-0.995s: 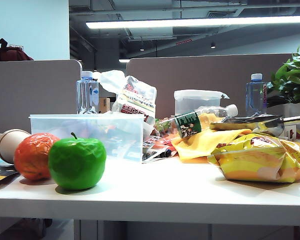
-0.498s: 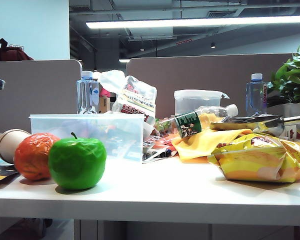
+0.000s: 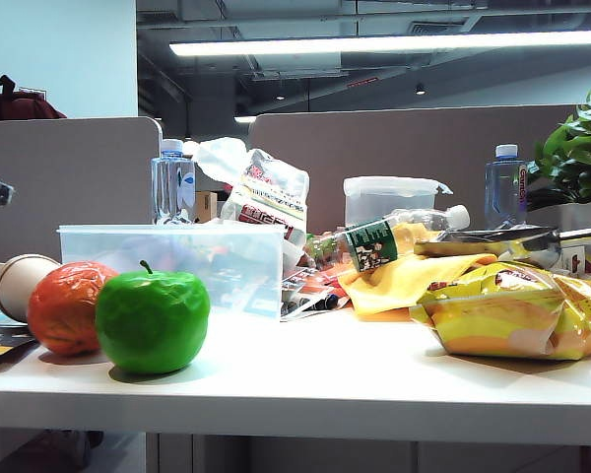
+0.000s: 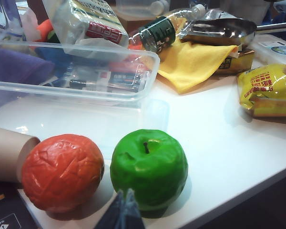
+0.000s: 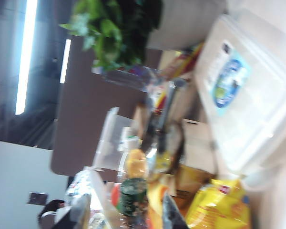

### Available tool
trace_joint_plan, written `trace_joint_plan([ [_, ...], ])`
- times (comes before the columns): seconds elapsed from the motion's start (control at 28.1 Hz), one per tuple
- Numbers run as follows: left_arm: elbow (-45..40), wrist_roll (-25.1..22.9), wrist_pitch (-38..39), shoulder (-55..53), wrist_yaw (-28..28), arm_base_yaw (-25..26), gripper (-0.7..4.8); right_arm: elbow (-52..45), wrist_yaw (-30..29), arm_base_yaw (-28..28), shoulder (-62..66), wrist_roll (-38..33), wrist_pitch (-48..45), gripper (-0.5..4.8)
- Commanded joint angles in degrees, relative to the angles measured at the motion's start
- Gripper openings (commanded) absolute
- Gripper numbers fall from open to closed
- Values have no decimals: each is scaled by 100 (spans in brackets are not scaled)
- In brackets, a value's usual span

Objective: Pick up the metal ice scoop from the table and place it inside the transparent plastic box.

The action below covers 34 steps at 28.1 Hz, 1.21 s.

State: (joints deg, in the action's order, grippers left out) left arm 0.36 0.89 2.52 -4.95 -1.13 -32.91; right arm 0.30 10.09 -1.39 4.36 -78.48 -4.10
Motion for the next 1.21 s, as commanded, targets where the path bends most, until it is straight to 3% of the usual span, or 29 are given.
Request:
trace_joint_plan([
  [0.04, 20, -22, -44, 7, -15, -7, -5, -17, 37, 2, 503, -463, -369, 304],
  [0.14, 20, -22, -44, 7, -15, -7, -5, -17, 57, 2, 1182, -577, -1071, 396],
  [0.28, 22, -22, -44, 7, -15, -7, -5, 17, 50, 4, 2367, -579, -2481, 418],
  [0.39, 20, -22, -44, 7, -15, -7, -5, 190, 50, 4, 3484, -949, -3244, 476],
  [0.5, 20, -22, -44, 7, -15, -7, -5, 481, 4, 17, 4656, -1394, -3936, 479],
  [0.68, 22, -22, -46, 4, -15, -7, -5, 1191, -533, 17, 6767, -1394, -5812, 479],
  [0.96, 20, -22, -39, 7, -11, -4, -5, 2002, -748, 31, 9095, -1888, -7560, 479],
  [1.21, 20, -22, -42, 7, -15, -4, -5, 2330, -184, 37, 9407, -1641, -7401, 479],
])
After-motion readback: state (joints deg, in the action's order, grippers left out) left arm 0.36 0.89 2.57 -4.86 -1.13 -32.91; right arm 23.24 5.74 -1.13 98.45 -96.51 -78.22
